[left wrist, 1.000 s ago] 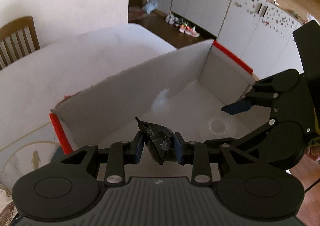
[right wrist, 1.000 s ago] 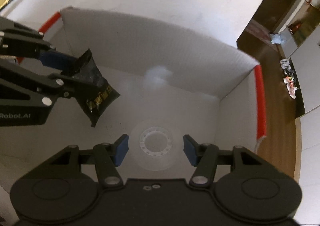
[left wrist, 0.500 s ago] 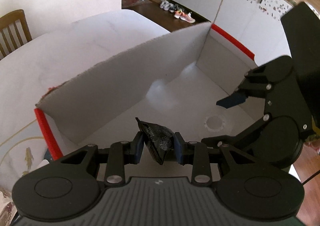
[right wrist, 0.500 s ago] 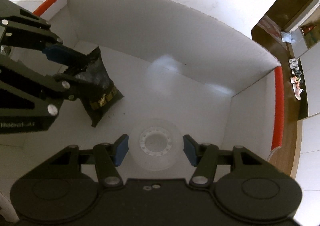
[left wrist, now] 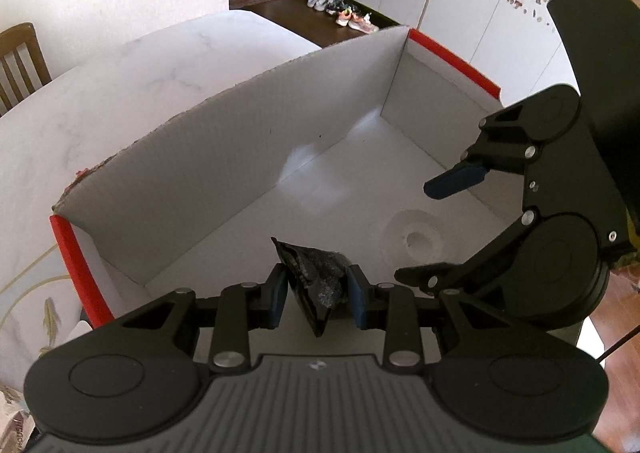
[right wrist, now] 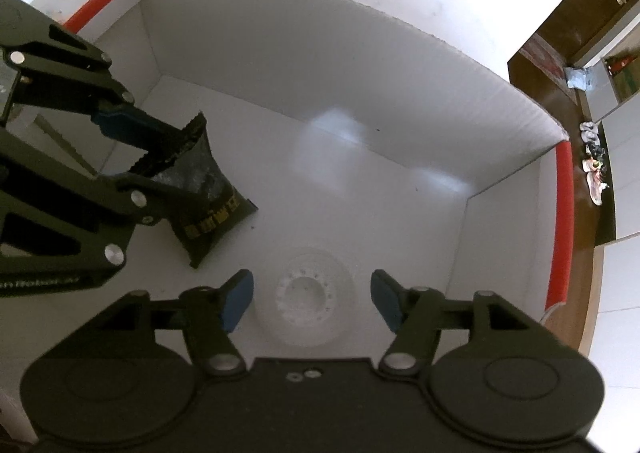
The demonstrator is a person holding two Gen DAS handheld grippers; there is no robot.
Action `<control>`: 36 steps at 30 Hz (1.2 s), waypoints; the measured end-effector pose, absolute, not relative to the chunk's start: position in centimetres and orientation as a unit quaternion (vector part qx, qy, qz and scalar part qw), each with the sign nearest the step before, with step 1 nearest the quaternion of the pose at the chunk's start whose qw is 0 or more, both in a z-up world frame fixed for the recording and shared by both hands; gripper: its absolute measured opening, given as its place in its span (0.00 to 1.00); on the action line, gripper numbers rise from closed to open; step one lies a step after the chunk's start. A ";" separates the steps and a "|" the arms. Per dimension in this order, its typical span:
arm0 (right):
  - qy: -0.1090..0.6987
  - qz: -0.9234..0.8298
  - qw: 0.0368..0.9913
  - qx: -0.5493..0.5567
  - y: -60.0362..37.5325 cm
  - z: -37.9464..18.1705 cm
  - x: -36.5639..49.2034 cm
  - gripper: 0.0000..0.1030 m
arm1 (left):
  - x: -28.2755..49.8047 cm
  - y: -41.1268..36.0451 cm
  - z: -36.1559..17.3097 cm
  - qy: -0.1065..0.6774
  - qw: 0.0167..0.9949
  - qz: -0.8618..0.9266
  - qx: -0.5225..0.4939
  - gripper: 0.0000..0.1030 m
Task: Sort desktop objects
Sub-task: 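Lower the snack bag into the shoebox and open the left gripper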
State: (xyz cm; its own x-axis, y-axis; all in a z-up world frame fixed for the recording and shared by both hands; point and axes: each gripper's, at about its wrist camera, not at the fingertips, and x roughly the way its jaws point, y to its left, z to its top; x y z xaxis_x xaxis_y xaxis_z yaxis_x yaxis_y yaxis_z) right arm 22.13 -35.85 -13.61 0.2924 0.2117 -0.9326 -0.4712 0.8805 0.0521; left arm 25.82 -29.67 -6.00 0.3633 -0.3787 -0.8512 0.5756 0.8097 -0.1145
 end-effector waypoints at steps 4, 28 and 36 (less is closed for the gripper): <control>0.544 0.216 0.802 -0.115 -36.5 -13.0 21.7 0.63 | 25.5 -29.7 -6.0 0.477 0.824 -0.288 0.100 0.30; 0.468 0.222 0.854 -0.048 -38.1 -7.6 16.0 0.63 | 22.3 -27.3 -2.2 0.427 0.860 -0.275 0.059 0.30; 0.438 0.222 0.870 -0.032 -38.3 -5.1 13.6 0.66 | 20.2 -26.4 -0.6 0.402 0.873 -0.270 0.055 0.30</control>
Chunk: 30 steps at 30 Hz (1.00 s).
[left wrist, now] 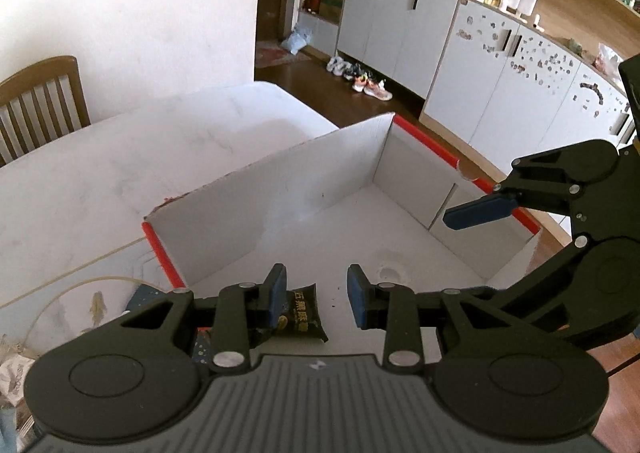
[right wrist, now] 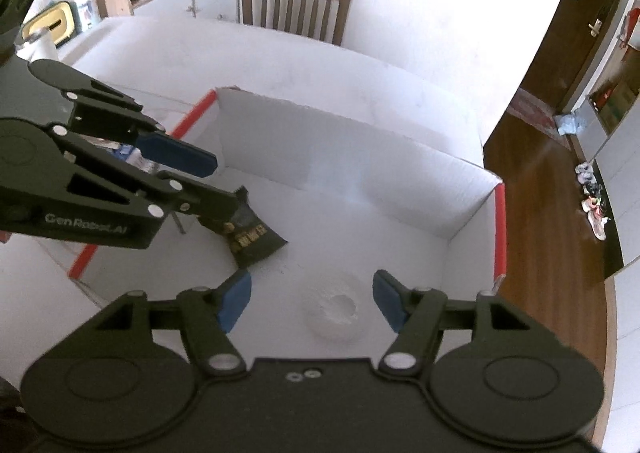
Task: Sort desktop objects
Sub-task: 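Lower the snack bag into the shoebox and open the left gripper, then move the left gripper back toward the cotton swab bag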
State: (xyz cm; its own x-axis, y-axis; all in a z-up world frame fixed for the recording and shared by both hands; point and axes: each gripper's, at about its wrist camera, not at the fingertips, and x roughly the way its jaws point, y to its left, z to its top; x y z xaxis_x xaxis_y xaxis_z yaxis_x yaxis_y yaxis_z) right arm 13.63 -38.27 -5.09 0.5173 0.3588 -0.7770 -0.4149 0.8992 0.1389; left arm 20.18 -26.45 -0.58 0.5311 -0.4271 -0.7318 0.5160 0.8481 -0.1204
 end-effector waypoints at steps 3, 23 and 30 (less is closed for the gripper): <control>0.434 0.219 0.873 -0.021 -38.3 -4.6 12.9 0.66 | 19.4 -25.9 0.0 0.394 0.879 -0.265 0.052 0.30; 0.415 0.179 0.892 0.028 -33.4 -2.7 9.5 0.85 | 15.0 -17.9 2.0 0.353 0.895 -0.269 0.044 0.76; 0.393 0.172 0.902 0.049 -30.9 -1.4 8.3 0.88 | 14.2 -14.4 2.3 0.347 0.897 -0.271 0.035 0.86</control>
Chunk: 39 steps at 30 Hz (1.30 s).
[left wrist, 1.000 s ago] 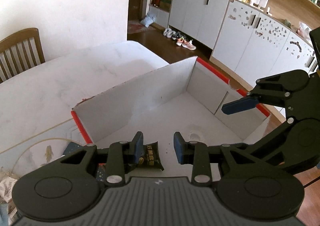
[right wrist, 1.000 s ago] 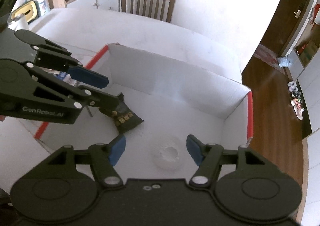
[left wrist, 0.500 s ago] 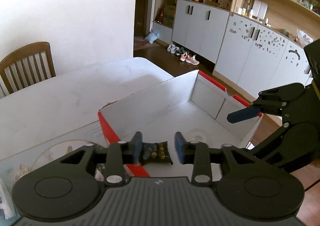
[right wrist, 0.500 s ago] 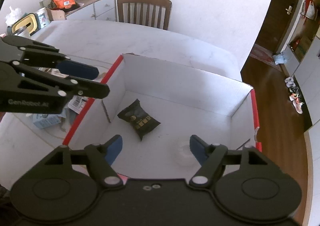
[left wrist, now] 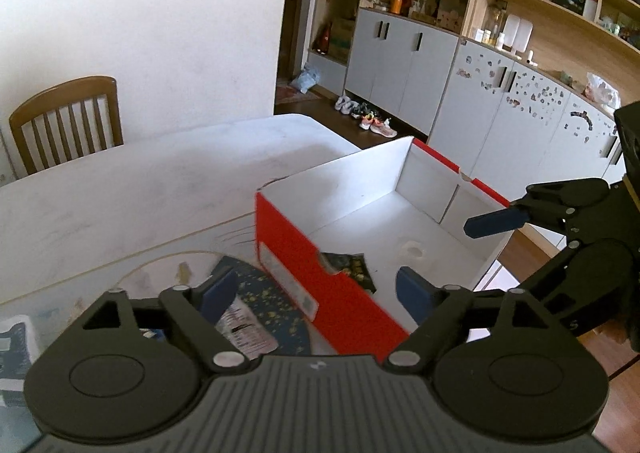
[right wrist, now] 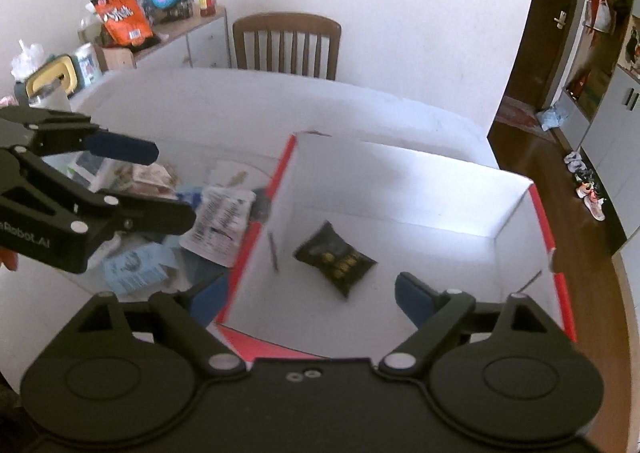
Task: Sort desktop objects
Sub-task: 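Move the left gripper back toward the cotton swab bag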
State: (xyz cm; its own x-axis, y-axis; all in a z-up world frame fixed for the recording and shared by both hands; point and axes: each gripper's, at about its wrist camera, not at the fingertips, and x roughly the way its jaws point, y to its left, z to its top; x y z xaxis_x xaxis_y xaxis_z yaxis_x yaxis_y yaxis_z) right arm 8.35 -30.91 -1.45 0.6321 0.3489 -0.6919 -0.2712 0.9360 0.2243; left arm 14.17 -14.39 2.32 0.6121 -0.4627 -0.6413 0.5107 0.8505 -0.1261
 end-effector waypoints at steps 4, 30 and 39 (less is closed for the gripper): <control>0.391 0.166 0.904 0.054 -29.3 -1.0 7.9 0.88 | 13.6 -12.7 2.4 0.342 0.899 -0.272 0.031 1.00; 0.358 0.175 0.914 0.078 -20.2 0.8 6.6 0.88 | 10.9 -1.7 2.3 0.310 0.925 -0.217 0.022 1.00; 0.355 0.186 0.913 0.078 -17.4 1.1 6.7 0.88 | 11.0 2.2 1.7 0.306 0.935 -0.178 0.011 1.00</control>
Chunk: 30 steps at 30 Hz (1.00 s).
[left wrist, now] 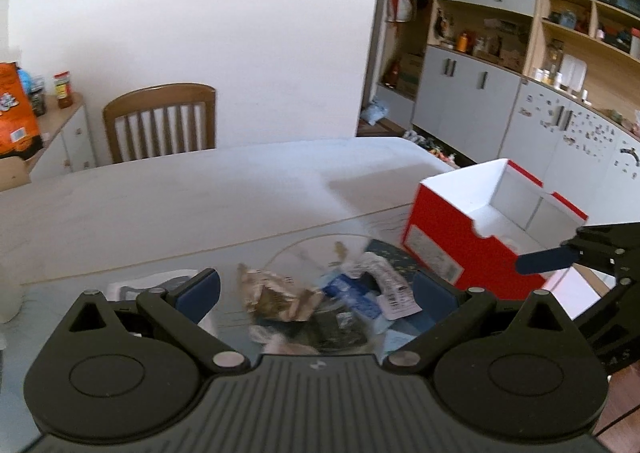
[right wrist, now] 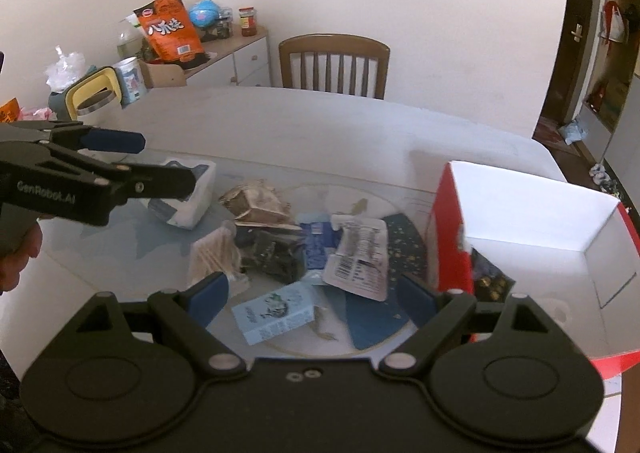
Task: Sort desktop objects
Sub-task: 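Move the left gripper back toward the cotton swab bag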
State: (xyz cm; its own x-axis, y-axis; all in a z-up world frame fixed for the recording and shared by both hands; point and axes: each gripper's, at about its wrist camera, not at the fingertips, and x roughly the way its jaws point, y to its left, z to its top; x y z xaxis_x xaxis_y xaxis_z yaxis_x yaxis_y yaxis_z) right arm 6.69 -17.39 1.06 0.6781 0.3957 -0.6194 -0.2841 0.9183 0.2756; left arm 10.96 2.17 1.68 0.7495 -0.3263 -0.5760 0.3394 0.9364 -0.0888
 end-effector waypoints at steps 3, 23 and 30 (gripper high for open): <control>0.360 0.190 0.910 0.082 -16.5 0.9 6.8 0.88 | 11.1 3.8 1.3 0.308 0.938 -0.161 0.005 1.00; 0.407 0.184 0.892 0.075 -13.1 -2.7 8.7 0.86 | 12.1 5.2 -4.6 0.354 0.922 -0.154 0.029 1.00; 0.415 0.171 0.891 0.068 -11.5 -3.9 10.0 0.86 | 13.1 4.1 -6.3 0.367 0.919 -0.142 0.034 1.00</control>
